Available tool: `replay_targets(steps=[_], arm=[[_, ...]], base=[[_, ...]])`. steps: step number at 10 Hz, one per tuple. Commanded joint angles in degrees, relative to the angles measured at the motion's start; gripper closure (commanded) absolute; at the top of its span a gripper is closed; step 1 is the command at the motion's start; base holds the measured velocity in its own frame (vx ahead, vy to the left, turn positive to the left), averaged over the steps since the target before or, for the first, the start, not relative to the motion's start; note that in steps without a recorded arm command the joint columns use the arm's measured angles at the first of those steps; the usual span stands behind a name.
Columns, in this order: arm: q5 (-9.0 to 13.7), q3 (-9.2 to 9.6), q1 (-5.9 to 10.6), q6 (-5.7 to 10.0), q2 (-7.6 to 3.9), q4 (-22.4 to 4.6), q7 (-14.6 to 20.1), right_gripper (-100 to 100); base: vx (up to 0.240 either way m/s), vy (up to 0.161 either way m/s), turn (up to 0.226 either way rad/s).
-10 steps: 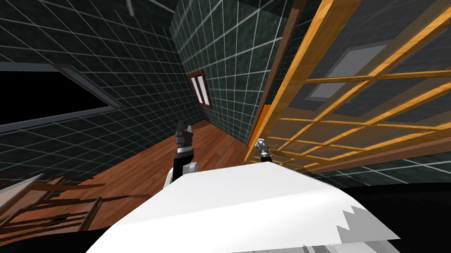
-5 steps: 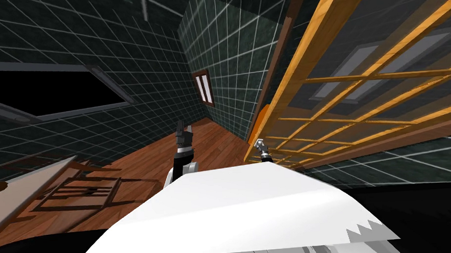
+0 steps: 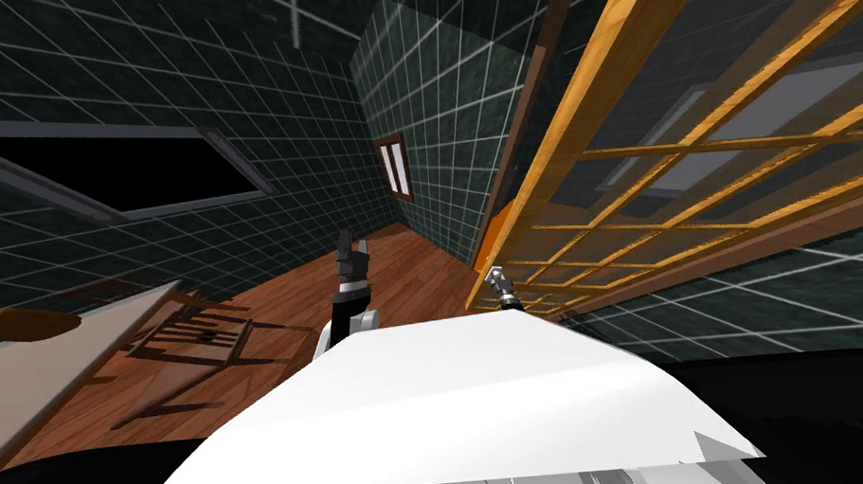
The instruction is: Pull the door open
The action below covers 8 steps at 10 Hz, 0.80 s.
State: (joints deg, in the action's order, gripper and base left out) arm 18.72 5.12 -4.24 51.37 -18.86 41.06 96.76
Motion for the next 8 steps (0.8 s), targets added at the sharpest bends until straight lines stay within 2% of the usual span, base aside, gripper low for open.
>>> replay_targets(steps=[1, 7, 8], arm=[[-0.85, 1.28, -0.73, 0.72, -0.36, 0.44, 0.98, 100], [-3.46, 5.1, -2.58, 2.92, -2.48, 1.81, 4.43, 100], [-3.16, 4.64, -2.34, 2.38, -2.39, 1.85, 4.03, 100]], base=[[-0.213, -0.027, 0.052], [-0.194, -0.05, 0.047], [-0.088, -0.03, 0.023]])
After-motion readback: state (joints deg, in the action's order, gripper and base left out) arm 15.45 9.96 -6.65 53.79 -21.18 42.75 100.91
